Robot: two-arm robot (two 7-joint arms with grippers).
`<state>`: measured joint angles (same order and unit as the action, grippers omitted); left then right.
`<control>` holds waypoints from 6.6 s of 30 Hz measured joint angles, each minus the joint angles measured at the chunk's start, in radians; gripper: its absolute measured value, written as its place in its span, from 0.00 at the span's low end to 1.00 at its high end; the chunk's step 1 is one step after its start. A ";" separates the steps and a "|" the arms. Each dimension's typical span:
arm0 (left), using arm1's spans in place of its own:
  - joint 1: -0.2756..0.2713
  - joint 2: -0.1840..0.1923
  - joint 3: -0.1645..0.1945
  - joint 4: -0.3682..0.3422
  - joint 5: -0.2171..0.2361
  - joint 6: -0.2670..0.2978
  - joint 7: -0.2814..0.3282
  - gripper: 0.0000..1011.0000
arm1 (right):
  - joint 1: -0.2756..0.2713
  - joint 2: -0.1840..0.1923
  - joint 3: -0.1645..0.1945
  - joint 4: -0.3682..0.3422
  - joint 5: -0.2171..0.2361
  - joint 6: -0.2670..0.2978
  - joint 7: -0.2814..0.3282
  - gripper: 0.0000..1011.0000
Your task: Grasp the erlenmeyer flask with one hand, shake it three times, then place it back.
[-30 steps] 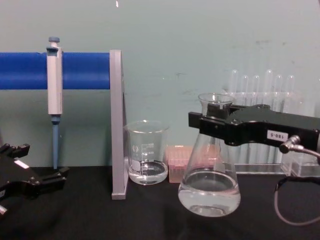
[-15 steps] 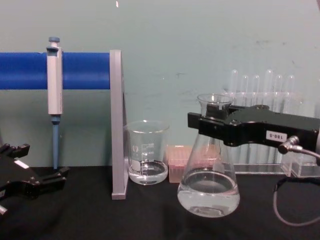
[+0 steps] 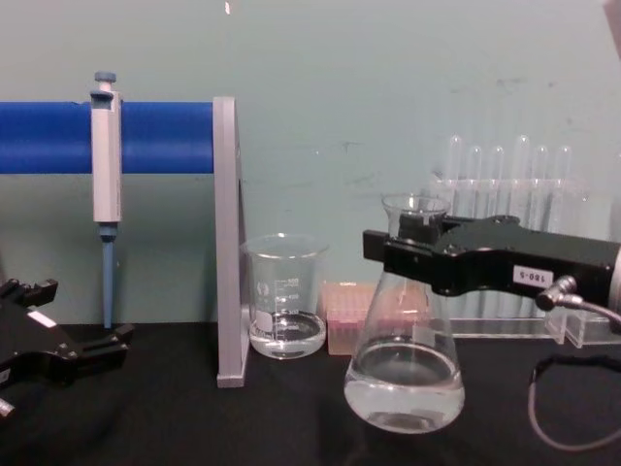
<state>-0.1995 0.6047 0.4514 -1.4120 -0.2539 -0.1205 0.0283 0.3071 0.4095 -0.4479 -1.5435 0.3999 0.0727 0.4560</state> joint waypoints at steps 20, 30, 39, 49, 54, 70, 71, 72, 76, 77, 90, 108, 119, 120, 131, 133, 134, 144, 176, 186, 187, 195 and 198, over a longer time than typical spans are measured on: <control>0.000 0.000 0.000 0.000 0.000 0.000 0.000 0.99 | 0.013 -0.026 -0.024 0.101 -0.017 -0.056 0.033 0.44; 0.000 0.000 0.000 0.000 0.000 0.000 0.000 0.99 | 0.032 -0.050 -0.033 0.167 -0.020 -0.080 0.050 0.44; 0.000 0.000 0.000 0.000 0.000 0.000 0.000 0.99 | 0.042 -0.065 -0.042 0.207 -0.023 -0.087 0.061 0.44; 0.000 0.000 0.000 0.000 0.000 0.000 0.000 0.99 | 0.049 -0.071 -0.047 0.227 -0.031 -0.084 0.063 0.44; 0.000 0.000 0.000 0.000 0.000 0.000 0.000 0.99 | 0.051 -0.071 -0.048 0.230 -0.035 -0.079 0.063 0.44; 0.000 0.000 0.000 0.000 0.000 0.000 0.000 0.99 | 0.055 -0.072 -0.051 0.232 -0.044 -0.079 0.060 0.44; 0.000 0.000 0.000 0.000 0.000 0.000 0.000 0.99 | 0.055 -0.072 -0.051 0.232 -0.043 -0.079 0.060 0.44; 0.000 0.000 0.000 0.000 0.000 0.000 0.000 0.99 | 0.054 -0.072 -0.051 0.232 -0.043 -0.079 0.060 0.45; 0.000 0.000 0.000 0.000 0.000 0.000 0.000 0.99 | 0.054 -0.071 -0.051 0.232 -0.043 -0.078 0.060 0.53; 0.000 0.000 0.000 0.000 0.000 0.000 0.000 0.99 | 0.054 -0.071 -0.051 0.232 -0.043 -0.078 0.060 0.55; 0.000 0.000 0.000 0.000 0.000 0.000 0.000 0.99 | 0.053 -0.071 -0.050 0.231 -0.041 -0.077 0.060 0.93; 0.000 0.000 0.000 0.000 0.000 0.000 0.000 0.99 | 0.042 -0.056 -0.045 0.214 -0.035 -0.077 0.071 0.99; 0.000 0.000 0.000 0.000 0.000 0.000 0.000 0.99 | -0.012 0.007 -0.022 0.137 -0.016 -0.066 0.081 0.99; 0.000 0.000 0.000 0.000 0.000 0.000 0.000 0.99 | -0.017 0.012 -0.019 0.130 -0.014 -0.064 0.082 0.99; 0.000 0.000 0.000 0.000 0.000 0.000 0.000 0.99 | -0.075 0.090 0.014 0.052 0.029 -0.062 0.109 0.99; 0.000 0.000 0.000 0.000 0.000 0.000 0.000 0.99 | -0.083 0.103 0.021 0.041 0.037 -0.065 0.114 0.99; 0.000 0.000 0.000 0.000 0.000 0.000 0.000 0.99 | -0.087 0.109 0.025 0.035 0.043 -0.068 0.114 0.99; 0.000 0.000 0.000 0.000 0.000 0.000 0.000 0.99 | -0.098 0.114 0.070 0.021 0.060 -0.085 0.062 0.99; 0.000 0.000 0.000 0.000 0.000 0.000 0.000 0.99 | -0.034 -0.136 0.137 0.225 -0.111 -0.192 -0.213 0.99; 0.000 0.000 0.000 0.000 0.000 0.000 0.000 0.99 | -0.009 -0.176 0.136 0.316 -0.158 -0.192 -0.233 0.99; 0.000 0.000 0.000 0.000 0.000 0.000 0.000 0.99 | -0.008 -0.178 0.137 0.321 -0.161 -0.191 -0.234 0.99; 0.000 0.000 0.000 0.000 0.000 0.000 0.000 0.99 | -0.002 -0.194 0.144 0.358 -0.187 -0.179 -0.233 0.99; 0.000 0.000 0.000 0.000 0.000 0.000 0.000 0.99 | -0.001 -0.196 0.147 0.363 -0.193 -0.174 -0.230 0.99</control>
<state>-0.1995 0.6047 0.4514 -1.4120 -0.2539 -0.1205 0.0283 0.3057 0.2132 -0.3008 -1.1808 0.2071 -0.1017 0.2260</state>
